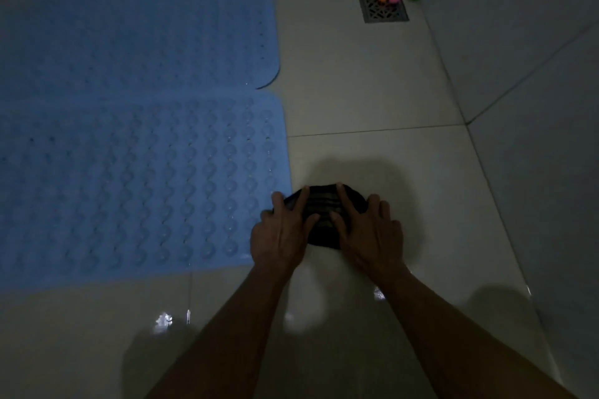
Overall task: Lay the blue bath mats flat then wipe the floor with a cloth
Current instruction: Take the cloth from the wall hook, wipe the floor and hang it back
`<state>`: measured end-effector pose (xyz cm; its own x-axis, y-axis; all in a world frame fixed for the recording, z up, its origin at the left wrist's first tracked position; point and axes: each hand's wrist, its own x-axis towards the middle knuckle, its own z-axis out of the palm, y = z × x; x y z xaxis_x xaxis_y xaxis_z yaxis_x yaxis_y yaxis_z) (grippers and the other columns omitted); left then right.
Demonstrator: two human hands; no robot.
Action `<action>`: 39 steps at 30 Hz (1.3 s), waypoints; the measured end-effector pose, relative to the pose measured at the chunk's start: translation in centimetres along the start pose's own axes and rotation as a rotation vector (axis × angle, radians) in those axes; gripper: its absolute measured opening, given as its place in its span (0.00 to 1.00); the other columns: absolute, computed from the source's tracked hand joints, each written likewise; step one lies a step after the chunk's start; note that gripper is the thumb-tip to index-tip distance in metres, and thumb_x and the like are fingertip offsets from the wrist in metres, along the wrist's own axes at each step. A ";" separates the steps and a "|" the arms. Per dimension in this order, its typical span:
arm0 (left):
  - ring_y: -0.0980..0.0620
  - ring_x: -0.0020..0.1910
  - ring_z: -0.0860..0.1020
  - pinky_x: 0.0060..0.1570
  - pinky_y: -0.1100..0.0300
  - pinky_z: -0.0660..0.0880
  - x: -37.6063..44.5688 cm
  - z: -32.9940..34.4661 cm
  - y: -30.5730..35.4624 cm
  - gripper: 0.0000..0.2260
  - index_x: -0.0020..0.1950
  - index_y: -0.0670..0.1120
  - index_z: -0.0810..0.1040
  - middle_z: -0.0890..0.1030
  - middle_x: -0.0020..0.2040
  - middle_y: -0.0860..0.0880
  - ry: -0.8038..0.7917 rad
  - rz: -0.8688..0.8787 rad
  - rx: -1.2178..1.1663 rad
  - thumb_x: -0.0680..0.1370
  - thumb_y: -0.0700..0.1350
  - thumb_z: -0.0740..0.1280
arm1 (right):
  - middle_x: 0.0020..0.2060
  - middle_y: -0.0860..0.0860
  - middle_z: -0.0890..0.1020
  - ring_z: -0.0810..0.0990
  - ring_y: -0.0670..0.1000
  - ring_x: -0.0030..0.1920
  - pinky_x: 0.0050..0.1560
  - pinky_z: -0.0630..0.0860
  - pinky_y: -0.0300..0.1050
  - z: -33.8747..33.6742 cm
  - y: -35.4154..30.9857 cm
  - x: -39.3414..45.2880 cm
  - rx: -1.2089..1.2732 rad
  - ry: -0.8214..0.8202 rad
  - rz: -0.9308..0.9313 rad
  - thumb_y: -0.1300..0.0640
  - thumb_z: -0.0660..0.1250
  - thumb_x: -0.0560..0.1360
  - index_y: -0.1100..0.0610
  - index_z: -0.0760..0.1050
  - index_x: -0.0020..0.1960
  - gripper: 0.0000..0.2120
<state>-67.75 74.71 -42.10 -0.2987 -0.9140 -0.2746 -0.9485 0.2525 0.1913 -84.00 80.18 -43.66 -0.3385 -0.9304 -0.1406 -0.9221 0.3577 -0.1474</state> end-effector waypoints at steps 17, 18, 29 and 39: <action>0.42 0.53 0.76 0.40 0.51 0.74 -11.3 3.0 0.8 0.28 0.79 0.63 0.48 0.64 0.67 0.45 0.025 -0.286 0.006 0.81 0.67 0.49 | 0.51 0.56 0.73 0.71 0.58 0.50 0.43 0.69 0.52 1.0 0.9 -6.9 0.008 -0.022 -0.246 0.37 0.52 0.78 0.39 0.55 0.77 0.28; 0.42 0.54 0.76 0.40 0.51 0.74 -11.7 3.1 0.8 0.28 0.79 0.63 0.48 0.64 0.67 0.44 0.018 -0.296 0.008 0.81 0.67 0.48 | 0.52 0.56 0.73 0.71 0.58 0.51 0.44 0.69 0.52 0.9 0.8 -7.1 0.011 -0.039 -0.253 0.37 0.51 0.78 0.38 0.54 0.77 0.28; 0.42 0.53 0.75 0.38 0.53 0.72 -17.4 4.6 -0.8 0.30 0.79 0.64 0.49 0.64 0.66 0.46 0.060 -0.442 -0.076 0.79 0.69 0.50 | 0.52 0.56 0.75 0.74 0.59 0.50 0.41 0.74 0.51 0.4 -0.5 -9.7 -0.038 -0.073 -0.541 0.38 0.57 0.78 0.41 0.59 0.77 0.29; 0.43 0.53 0.75 0.42 0.51 0.73 -20.4 3.9 -5.4 0.27 0.79 0.63 0.50 0.65 0.66 0.46 0.139 -0.626 -0.156 0.81 0.67 0.48 | 0.50 0.58 0.77 0.77 0.60 0.46 0.28 0.72 0.48 0.4 -6.9 -8.7 -0.104 0.001 -0.876 0.43 0.65 0.77 0.47 0.70 0.73 0.26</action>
<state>-56.96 93.27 -41.23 0.3306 -0.9083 -0.2565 -0.9090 -0.3795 0.1724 -74.60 85.82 -41.84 0.4981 -0.8670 -0.0178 -0.8626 -0.4933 -0.1119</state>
